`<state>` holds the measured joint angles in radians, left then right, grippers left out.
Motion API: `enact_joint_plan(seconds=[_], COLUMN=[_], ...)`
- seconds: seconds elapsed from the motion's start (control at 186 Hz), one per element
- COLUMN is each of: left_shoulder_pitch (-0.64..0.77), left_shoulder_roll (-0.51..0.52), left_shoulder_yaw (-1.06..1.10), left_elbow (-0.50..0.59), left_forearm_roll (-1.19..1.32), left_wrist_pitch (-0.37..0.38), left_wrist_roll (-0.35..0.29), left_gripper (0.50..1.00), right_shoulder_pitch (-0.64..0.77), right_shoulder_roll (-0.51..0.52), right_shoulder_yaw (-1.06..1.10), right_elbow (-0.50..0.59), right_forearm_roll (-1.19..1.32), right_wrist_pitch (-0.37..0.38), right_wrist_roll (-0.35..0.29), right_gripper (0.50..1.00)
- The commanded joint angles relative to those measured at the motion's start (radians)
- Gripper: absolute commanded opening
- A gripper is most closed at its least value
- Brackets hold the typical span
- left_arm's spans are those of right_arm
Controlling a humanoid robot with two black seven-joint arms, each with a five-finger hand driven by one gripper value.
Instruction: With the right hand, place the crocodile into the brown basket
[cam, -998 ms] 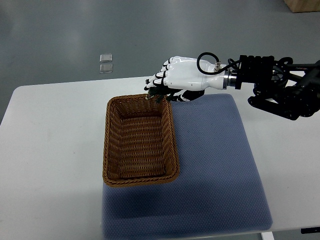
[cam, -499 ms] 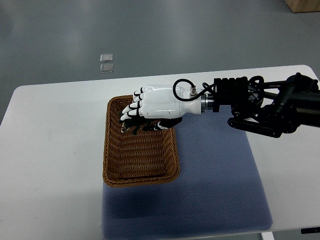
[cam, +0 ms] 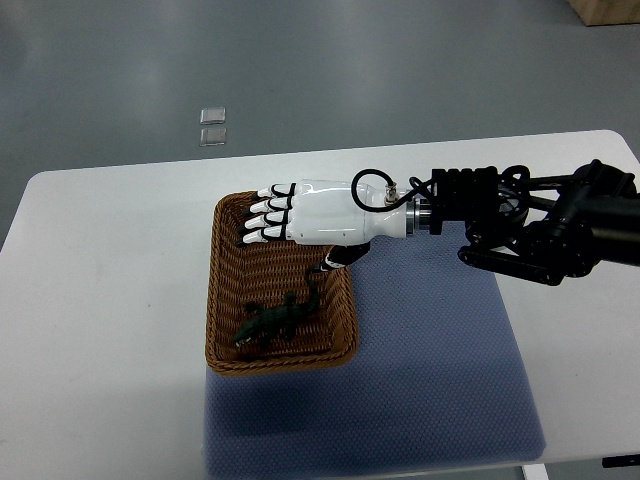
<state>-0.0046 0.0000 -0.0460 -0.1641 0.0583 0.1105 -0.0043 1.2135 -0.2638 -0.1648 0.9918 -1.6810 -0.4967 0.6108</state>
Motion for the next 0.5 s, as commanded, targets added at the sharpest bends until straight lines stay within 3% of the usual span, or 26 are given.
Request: enact_joint_plan(seconds=[0.0,0.172,0.354,0.493], left_shoulder_pitch=[0.000,0.000,0.000,0.000], left_shoulder_roll=[0.000,0.000,0.000,0.000], left_shoulder_yaw=[0.000,0.000,0.000,0.000], left_elbow=[0.000,0.000,0.000,0.000], left_forearm_roll=[0.000,0.000,0.000,0.000], left_wrist_pitch=[0.000,0.000,0.000,0.000], left_wrist_roll=[0.000,0.000,0.000,0.000], left_gripper=[1.000,1.000,1.000,1.000], right_shoulder_pitch=[0.000,-0.037,-0.100,-0.134], right_shoulder_roll=[-0.003,-0.018,-0.061,-0.115], right_shoulder_yaw=[0.004,0.123,0.246,0.320], right_elbow=[-0.001,-0.025,-0.027,-0.051], right_forearm_roll=[0.010,0.050,0.170,0.400], right_wrist_pitch=[0.001,0.029,0.156,0.279], right_wrist_roll=[0.000,0.000,0.000,0.000], right_gripper=[0.924,0.926,0.924,0.924])
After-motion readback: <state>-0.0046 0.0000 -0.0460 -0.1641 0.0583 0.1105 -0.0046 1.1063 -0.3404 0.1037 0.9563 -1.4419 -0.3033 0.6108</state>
